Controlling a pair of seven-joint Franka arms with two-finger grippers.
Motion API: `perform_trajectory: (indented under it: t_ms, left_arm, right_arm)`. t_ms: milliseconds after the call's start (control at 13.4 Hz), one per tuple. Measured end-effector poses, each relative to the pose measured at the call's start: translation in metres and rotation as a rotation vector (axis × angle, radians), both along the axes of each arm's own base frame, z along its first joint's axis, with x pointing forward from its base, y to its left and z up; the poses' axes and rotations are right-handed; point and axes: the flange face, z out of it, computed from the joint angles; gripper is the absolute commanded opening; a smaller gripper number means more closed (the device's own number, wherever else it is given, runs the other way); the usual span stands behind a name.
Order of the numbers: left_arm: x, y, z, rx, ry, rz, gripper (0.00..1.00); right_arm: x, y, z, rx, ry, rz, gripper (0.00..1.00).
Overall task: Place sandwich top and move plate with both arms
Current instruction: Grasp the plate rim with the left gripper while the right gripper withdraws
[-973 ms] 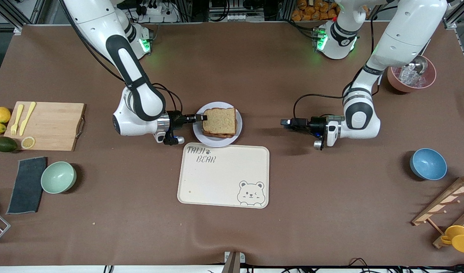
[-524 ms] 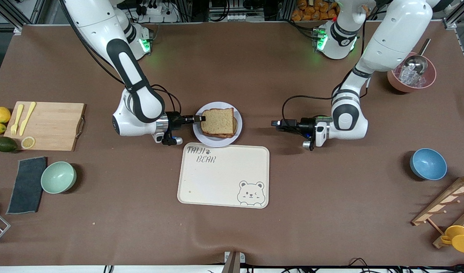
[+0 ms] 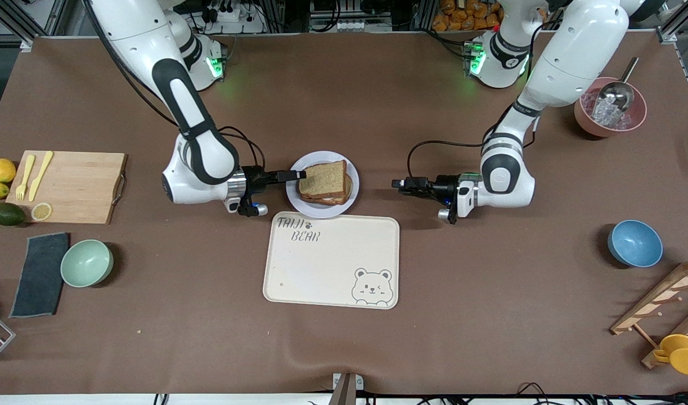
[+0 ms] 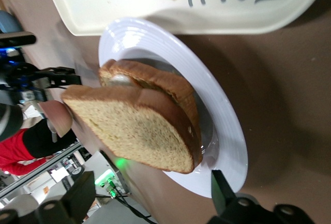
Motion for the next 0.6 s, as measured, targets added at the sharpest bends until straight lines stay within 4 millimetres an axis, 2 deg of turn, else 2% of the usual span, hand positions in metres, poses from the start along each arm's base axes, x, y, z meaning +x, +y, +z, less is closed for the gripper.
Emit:
perform_trajectory:
  t_ms: [150,299,449,599]
  left_arm:
    - [-0.004,-0.011,-0.009,-0.026,-0.012,0.018,0.68]
    - [-0.010,-0.022,-0.021,-0.033,-0.032,0.027,0.66]
    - [-0.012,-0.030,-0.027,-0.026,-0.041,0.024,0.61]
    - [-0.009,-0.036,-0.025,-0.015,-0.058,0.018,0.61]
  right_arm:
    - [0.010,-0.016,0.012,0.008,-0.020,-0.005,1.00]
    - [0.017,-0.037,0.024,-0.054,-0.069,0.066,1.00]
    - [0.026,-0.068,0.035,-0.132,-0.117,0.138,1.00]
    - [0.033,-0.098,0.057,-0.207,-0.161,0.229,1.00]
